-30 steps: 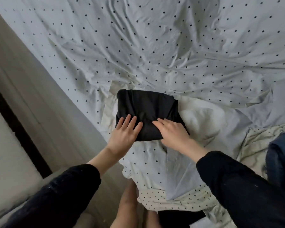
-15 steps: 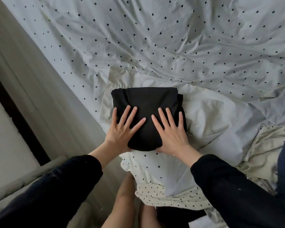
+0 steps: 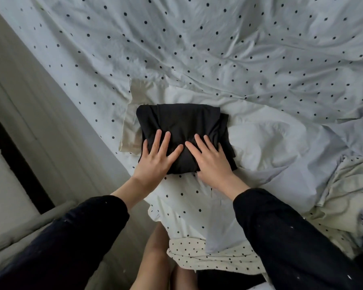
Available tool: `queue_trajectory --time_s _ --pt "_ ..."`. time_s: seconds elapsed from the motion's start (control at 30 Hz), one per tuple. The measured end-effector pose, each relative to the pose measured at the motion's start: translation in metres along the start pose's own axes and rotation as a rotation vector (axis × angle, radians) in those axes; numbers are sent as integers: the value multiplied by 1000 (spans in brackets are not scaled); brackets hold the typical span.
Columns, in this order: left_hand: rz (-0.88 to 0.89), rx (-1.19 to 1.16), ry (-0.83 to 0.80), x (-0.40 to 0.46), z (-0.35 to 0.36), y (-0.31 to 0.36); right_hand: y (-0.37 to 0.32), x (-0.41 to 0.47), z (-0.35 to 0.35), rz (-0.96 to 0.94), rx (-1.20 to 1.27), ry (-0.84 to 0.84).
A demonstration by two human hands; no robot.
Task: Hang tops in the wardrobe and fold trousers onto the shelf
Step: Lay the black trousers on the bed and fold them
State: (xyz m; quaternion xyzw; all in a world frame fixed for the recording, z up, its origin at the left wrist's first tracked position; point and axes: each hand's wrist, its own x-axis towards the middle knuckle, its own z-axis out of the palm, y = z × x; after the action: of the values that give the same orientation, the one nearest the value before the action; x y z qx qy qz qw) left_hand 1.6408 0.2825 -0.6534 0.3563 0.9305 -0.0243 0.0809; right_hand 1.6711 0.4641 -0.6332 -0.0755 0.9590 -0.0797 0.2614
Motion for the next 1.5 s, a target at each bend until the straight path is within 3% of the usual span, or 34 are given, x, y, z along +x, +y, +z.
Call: queue_trajectory --time_s 0.17,0.43,0.73,1.07,1.37,1.5 --pt "-22 -20 28 -14 -58 0 -14 -34 -57 14 87 29" --pt "-109 -47 79 -51 -158 -29 -65 -62 -157 -79 -21 83" --pt "-268 135 381 -59 -312 -222 -207 22 -356 -262 -211 388" --pt "-308 327 506 -56 -449 -513 -399 191 -535 -316 -223 683" --pt "-268 329 454 50 -506 -672 -430 341 -653 -219 -246 713" --pt "-259 349 514 114 -536 -743 -432 423 -711 -200 -243 767"
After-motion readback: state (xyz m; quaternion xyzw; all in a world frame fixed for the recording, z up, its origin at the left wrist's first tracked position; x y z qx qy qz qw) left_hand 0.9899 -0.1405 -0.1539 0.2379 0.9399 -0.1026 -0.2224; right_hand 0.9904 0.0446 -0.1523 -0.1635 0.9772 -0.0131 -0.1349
